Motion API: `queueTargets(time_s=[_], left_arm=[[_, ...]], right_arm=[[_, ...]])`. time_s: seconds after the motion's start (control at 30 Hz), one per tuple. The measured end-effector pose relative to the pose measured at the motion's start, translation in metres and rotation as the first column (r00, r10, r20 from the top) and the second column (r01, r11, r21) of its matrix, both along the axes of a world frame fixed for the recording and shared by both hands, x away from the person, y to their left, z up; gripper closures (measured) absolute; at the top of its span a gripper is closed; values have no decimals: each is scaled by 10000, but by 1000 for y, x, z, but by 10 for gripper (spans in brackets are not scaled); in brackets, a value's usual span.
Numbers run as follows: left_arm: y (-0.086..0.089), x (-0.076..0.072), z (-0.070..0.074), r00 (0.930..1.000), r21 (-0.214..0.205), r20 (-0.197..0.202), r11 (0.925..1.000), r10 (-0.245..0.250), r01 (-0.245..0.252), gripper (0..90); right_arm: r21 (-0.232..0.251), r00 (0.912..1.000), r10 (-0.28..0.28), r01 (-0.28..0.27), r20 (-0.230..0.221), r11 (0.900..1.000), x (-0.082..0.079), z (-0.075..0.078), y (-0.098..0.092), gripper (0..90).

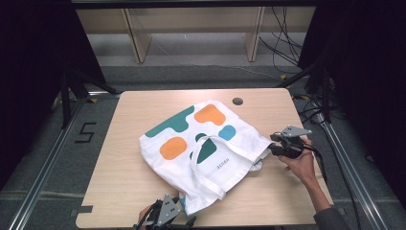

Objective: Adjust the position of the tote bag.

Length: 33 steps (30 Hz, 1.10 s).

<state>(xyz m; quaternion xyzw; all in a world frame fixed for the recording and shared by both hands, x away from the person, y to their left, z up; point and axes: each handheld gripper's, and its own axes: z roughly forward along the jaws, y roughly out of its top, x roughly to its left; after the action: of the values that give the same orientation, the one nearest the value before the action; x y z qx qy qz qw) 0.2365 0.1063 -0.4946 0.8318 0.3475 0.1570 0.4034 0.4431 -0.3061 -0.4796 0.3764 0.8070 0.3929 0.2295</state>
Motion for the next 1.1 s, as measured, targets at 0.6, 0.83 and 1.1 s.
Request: queueTargets(time_s=[0.6, 0.83, 1.1], left_arm=[[20, 27, 7, 9881, 496, 1533, 9985, 159, -237, 785], [37, 41, 9, 9866, -440, 1493, 9972, 662, -602, 813], [62, 63, 9, 9803, -347, 1607, 9932, 1149, -1107, 803]], right_arm=[[-436, 9993, 361, -363, -47, 9984, -25, 10, 1, 811], [-145, 9992, 378, -379, -104, 9992, -58, 16, -4, 814], [-393, 9978, 576, -589, -326, 9975, -125, 17, 4, 812]])
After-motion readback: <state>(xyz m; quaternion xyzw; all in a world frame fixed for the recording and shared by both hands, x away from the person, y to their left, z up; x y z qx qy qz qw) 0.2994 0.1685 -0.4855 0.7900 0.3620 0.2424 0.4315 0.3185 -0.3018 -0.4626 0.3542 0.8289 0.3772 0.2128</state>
